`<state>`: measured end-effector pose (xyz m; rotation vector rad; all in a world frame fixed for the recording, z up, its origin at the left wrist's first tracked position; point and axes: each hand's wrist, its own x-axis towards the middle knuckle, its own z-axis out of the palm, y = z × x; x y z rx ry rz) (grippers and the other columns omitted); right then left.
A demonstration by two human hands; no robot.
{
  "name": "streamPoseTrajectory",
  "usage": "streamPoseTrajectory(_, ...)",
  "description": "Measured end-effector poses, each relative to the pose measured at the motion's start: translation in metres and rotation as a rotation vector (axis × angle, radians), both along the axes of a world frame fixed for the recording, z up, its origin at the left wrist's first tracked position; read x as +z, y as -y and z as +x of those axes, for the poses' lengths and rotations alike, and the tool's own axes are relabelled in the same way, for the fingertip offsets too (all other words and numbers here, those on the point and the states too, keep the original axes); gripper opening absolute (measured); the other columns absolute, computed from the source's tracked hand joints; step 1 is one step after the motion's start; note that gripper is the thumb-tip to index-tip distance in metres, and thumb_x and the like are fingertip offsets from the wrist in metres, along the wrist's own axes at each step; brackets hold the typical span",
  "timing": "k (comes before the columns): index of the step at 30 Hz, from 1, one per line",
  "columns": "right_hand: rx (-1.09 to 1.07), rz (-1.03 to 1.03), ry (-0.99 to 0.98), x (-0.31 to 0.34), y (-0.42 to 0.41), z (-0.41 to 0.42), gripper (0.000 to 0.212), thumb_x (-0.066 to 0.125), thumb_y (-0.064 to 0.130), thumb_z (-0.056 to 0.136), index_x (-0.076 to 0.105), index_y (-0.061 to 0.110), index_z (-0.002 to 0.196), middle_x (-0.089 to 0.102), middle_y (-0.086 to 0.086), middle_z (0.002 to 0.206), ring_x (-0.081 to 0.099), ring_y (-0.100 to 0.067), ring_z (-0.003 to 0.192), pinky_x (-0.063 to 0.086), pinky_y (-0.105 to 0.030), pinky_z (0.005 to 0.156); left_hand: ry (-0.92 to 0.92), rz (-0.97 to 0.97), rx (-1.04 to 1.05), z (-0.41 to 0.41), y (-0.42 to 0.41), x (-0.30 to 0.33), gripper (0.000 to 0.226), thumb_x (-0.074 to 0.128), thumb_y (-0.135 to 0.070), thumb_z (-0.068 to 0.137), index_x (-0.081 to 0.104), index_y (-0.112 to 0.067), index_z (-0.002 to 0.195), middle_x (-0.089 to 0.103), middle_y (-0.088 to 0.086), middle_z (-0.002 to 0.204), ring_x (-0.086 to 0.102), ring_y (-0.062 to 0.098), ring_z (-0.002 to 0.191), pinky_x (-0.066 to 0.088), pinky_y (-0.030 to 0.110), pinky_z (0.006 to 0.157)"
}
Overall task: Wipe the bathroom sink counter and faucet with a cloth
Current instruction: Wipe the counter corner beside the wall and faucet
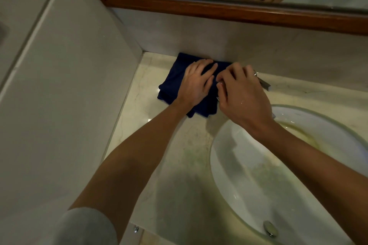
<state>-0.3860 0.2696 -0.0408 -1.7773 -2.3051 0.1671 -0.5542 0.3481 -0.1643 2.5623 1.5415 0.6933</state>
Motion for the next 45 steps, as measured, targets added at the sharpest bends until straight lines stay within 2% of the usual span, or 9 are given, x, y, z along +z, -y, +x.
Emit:
streamPoseTrajectory(4,0.018,-0.024,0.091,-0.001,-0.003,-0.002,0.043,0.025,0.033,0.106,0.057,0.011,0.125,0.056,-0.009,0.116,0.048,-0.026,0.095,0.044,-0.042,0.085,0.010,-0.029,-0.014,0.004,0.001,0.001,0.041,0.049,-0.030,0.103,0.061,-0.013,0.139,0.059,0.011,0.140,0.053,0.029,0.130,0.038,0.045,0.111)
streamPoseTrajectory(8,0.017,0.019,-0.080,-0.001,0.001,0.002,0.031,0.040,0.028,0.105,0.063,0.011,0.116,0.057,-0.009,0.115,0.051,-0.028,0.096,0.049,-0.045,0.085,0.078,-0.056,0.006,-0.012,-0.003,-0.001,0.040,0.055,-0.029,0.103,0.063,-0.012,0.139,0.059,0.013,0.140,0.053,0.030,0.131,0.038,0.043,0.113)
streamPoseTrajectory(11,0.016,0.012,-0.149,0.000,0.001,0.002,0.026,0.046,0.026,0.104,0.064,0.012,0.115,0.057,-0.009,0.114,0.051,-0.029,0.099,0.050,-0.046,0.085,0.090,-0.059,0.076,-0.055,-0.014,-0.004,0.041,0.054,-0.031,0.103,0.062,-0.015,0.140,0.058,0.011,0.143,0.051,0.030,0.133,0.038,0.042,0.114)
streamPoseTrajectory(15,0.010,0.013,-0.061,-0.003,0.001,0.001,0.032,0.039,0.031,0.105,0.064,0.014,0.116,0.058,-0.007,0.113,0.051,-0.027,0.097,0.049,-0.044,0.087,0.070,-0.045,0.163,-0.123,-0.030,-0.006,0.041,0.051,-0.031,0.105,0.061,-0.014,0.141,0.057,0.015,0.142,0.051,0.033,0.130,0.039,0.042,0.112)
streamPoseTrajectory(24,-0.017,-0.008,-0.125,0.000,0.002,-0.003,0.027,0.044,0.030,0.104,0.062,0.014,0.116,0.055,-0.007,0.119,0.049,-0.029,0.108,0.050,-0.045,0.088,-0.026,-0.033,0.269,-0.072,-0.007,-0.003,0.045,0.042,-0.031,0.106,0.057,-0.012,0.144,0.055,0.015,0.144,0.051,0.033,0.132,0.038,0.048,0.112)
streamPoseTrajectory(30,-0.021,0.016,-0.102,0.001,0.002,-0.005,0.030,0.041,0.030,0.104,0.062,0.013,0.117,0.054,-0.010,0.121,0.049,-0.031,0.109,0.049,-0.046,0.087,-0.008,-0.079,0.372,-0.029,0.035,-0.004,0.047,0.038,-0.032,0.107,0.052,-0.014,0.148,0.050,0.012,0.151,0.043,0.027,0.143,0.025,0.044,0.123)
streamPoseTrajectory(33,-0.016,0.027,-0.098,0.003,0.003,-0.004,0.031,0.040,0.031,0.103,0.062,0.012,0.117,0.054,-0.011,0.121,0.049,-0.032,0.111,0.049,-0.046,0.087,0.000,-0.081,0.454,-0.016,0.074,-0.004,0.047,0.038,-0.030,0.106,0.053,-0.012,0.148,0.050,0.013,0.151,0.043,0.028,0.143,0.027,0.047,0.122)
streamPoseTrajectory(37,-0.011,0.015,-0.066,0.006,0.005,-0.004,0.034,0.039,0.032,0.103,0.062,0.010,0.117,0.054,-0.013,0.121,0.050,-0.035,0.111,0.050,-0.050,0.088,0.027,-0.102,0.458,0.010,0.136,-0.002,0.045,0.043,-0.027,0.106,0.053,-0.011,0.147,0.050,0.013,0.151,0.044,0.028,0.142,0.030,0.049,0.121)
streamPoseTrajectory(45,0.007,0.013,-0.055,0.011,0.009,-0.004,0.037,0.039,0.032,0.105,0.062,0.009,0.121,0.055,-0.016,0.121,0.051,-0.037,0.110,0.050,-0.052,0.092,-0.008,-0.212,0.435,0.043,0.268,0.007,0.047,0.042,-0.027,0.108,0.043,-0.015,0.154,0.040,0.008,0.160,0.033,0.025,0.150,0.017,0.042,0.127)
